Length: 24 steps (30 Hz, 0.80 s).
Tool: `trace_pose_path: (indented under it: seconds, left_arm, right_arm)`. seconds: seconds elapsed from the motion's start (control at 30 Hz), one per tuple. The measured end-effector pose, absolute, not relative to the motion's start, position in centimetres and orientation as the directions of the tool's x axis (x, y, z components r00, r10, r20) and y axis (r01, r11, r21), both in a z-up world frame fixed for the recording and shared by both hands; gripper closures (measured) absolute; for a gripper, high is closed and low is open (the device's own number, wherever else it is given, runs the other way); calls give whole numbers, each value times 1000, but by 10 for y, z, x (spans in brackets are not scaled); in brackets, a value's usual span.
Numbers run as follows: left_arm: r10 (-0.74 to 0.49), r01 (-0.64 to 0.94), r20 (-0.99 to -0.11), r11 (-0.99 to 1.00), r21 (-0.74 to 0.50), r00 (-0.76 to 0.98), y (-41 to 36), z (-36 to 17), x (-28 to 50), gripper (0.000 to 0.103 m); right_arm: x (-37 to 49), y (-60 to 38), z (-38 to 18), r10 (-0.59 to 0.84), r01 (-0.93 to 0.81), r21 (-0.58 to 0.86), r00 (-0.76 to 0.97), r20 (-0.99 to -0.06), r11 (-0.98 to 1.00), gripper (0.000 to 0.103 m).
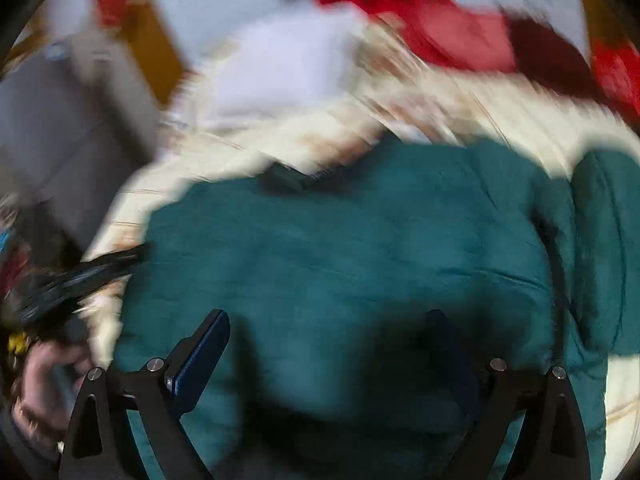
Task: Fold large clothes
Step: 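Lay the sleeve on the jacket body and open the left tool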
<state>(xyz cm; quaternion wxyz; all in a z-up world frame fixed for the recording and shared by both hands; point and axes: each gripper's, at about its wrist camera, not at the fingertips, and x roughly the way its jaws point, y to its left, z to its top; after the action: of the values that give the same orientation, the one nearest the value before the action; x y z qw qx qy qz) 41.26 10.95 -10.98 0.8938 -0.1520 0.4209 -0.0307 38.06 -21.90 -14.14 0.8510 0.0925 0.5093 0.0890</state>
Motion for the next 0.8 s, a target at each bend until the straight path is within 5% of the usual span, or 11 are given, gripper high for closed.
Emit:
trace_pose_path:
  seconds: [0.2, 0.3, 0.4, 0.53, 0.8]
  left_arm:
    - [-179, -55, -767, 962, -269, 617, 103, -114, 406, 40]
    - [-121, -95, -717, 963, -253, 686, 111, -92, 400, 40]
    - [-98, -69, -678, 974, -214, 728, 107, -77, 408, 40]
    - [-74, -63, -800, 988, -138, 595, 96, -116, 436, 36]
    - [-113, -78, -786, 977, -200, 608, 111, -129, 429, 25]
  right_arm:
    - [399, -273, -149, 203, 41, 254, 485, -850, 966, 15]
    - [402, -257, -153, 190, -53, 186, 458, -868, 981, 0]
    - [398, -251, -153, 155, -93, 127, 432, -888, 987, 0]
    - [398, -257, -156, 151, -89, 124, 432, -889, 988, 0]
    - [399, -249, -163, 92, -111, 46, 458, -884, 993, 0]
